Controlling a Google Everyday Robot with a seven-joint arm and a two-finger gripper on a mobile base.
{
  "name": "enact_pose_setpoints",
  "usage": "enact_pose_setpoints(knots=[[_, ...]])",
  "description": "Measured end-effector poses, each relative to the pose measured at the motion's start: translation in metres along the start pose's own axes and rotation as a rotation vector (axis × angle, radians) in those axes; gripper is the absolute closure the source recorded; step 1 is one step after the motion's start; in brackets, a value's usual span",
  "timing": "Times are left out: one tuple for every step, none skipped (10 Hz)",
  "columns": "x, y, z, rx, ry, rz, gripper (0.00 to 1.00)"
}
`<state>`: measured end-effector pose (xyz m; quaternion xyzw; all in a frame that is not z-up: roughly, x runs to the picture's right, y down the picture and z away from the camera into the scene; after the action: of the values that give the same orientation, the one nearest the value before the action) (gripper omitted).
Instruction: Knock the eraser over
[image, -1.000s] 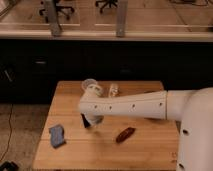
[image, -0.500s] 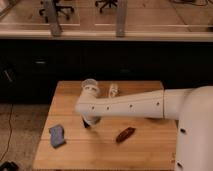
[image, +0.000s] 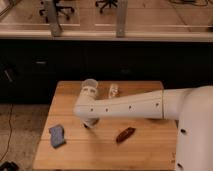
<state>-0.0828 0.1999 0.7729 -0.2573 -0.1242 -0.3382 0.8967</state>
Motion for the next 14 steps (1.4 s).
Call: enact_pose_setpoints(knots=[[-0.002,-0.001,0.0,0.002,0.0,-0.001,1.0],[-0.004,-0.001,-0.001,0.008,-0.002,-0.004,1.0],[-0.004,-0.001,0.0,0.012,-0.002,-0.002,1.0],[-0.003,-0.001,-0.001,0.016,-0.003,-0.001,1.0],[-0.004,-0.002,-0.001,0.024,-0.002,-0.005,1.0],[-0.008,-0.005,-0.002,0.03,-0.003,-0.005,1.0],[-0.011,-0.007,-0.002,0.033,-0.003,-0.005,1.0],[-0.013,-0.007,-0.002,0.037,-0.002,-0.002,1.0],[-0.012,-0.005,-0.002,0.039,0.0,0.0,1.0],[-0.012,-0.005,-0.003,0.047,0.002,0.003,1.0],[-0.014,-0.009,-0.004,0.053,0.0,0.0,1.0],[-0.019,-0.014,-0.004,0.06,-0.002,-0.003,1.0],[-0.019,-0.015,-0.005,0.065,-0.003,-0.003,1.0],[-0.019,-0.015,-0.005,0.065,-0.001,0.0,1.0]])
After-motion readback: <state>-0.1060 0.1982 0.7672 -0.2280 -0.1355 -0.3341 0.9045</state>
